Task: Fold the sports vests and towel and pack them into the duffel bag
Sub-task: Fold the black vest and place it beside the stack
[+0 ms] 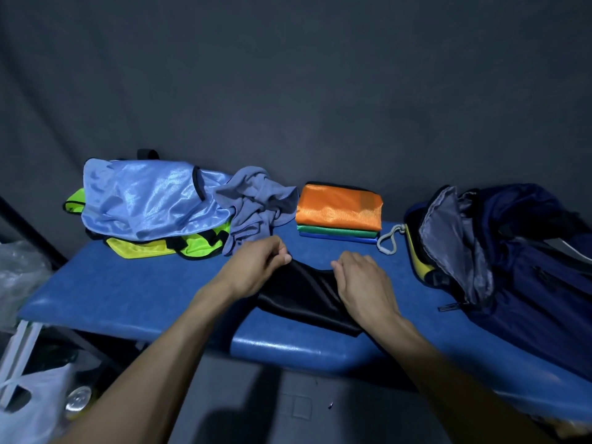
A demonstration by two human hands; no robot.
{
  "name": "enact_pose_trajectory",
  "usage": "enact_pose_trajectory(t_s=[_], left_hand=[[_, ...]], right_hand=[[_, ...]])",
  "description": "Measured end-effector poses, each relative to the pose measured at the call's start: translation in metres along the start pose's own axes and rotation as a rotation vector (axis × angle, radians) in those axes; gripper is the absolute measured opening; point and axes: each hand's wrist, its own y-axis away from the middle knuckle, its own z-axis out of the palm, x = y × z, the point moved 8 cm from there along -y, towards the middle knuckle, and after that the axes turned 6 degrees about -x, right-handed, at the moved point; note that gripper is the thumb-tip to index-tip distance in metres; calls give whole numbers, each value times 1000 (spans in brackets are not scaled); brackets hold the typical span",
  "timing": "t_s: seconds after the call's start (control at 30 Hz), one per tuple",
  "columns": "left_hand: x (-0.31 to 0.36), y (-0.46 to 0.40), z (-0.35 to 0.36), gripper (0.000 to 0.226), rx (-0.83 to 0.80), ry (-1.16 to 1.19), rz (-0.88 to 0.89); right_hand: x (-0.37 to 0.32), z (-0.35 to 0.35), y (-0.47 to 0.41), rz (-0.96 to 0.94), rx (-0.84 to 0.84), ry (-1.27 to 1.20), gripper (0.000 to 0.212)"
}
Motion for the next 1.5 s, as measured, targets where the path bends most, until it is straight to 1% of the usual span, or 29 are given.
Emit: enact_pose_trajectory(t_s=[0.1, 0.23, 0.33, 0.43, 0.5, 0.57, 0.63, 0.7, 0.8, 0.93, 1.03, 1.13, 1.2, 1.3, 1.37, 1.43, 1.5], left_hand=[[-7, -3, 1, 17, -27, 88, -9], [-17, -4, 7, 23, -175, 202, -51], [-20, -4, 10, 26, -260, 219, -97], [-13, -4, 12, 21, -349, 161, -111], [-3, -7, 6, 18, -306, 55, -73], [6, -10, 2, 18, -205, -36, -36], [8, -10, 5, 18, -137, -146, -52], [5, -8, 13, 17, -101, -212, -104], [1, -5, 17, 12, -58, -229, -124], [-5, -3, 20, 26, -73, -272, -134], [0, 1, 20, 27, -15, -313, -102], [2, 9, 22, 30, 16, -326, -82], [3, 15, 24, 31, 44, -323, -53], [3, 23, 25, 35, 76, -302, -12], [3, 25, 24, 40, 86, -286, -2], [2, 27, 23, 42, 65, -237, -9], [-1, 26, 23, 42, -3, -174, -17]], right_hand=[[1, -1, -1, 4, -2, 1, 33], [0, -3, 1, 1, 18, 2, 34], [1, -2, 2, -1, 24, -1, 34], [0, -2, 2, -9, 46, -4, 32], [-1, -3, 3, -16, 63, -5, 31], [-1, -3, 3, -16, 73, 2, 32], [-1, -4, 3, -1, 64, 16, 33], [-2, -5, 3, 26, 17, 46, 35], [5, -8, 0, 89, -74, 31, 41], [23, -6, -3, 183, -262, -202, 51], [26, -8, -2, 211, -398, -342, 47], [26, -10, 0, 251, -478, -435, 46], [27, -11, 3, 285, -473, -533, 45], [29, -16, 4, 334, -390, -699, 39], [28, -15, 6, 366, -366, -846, 35], [28, -8, 8, 396, -356, -989, 27], [32, -3, 9, 415, -306, -1053, 24]])
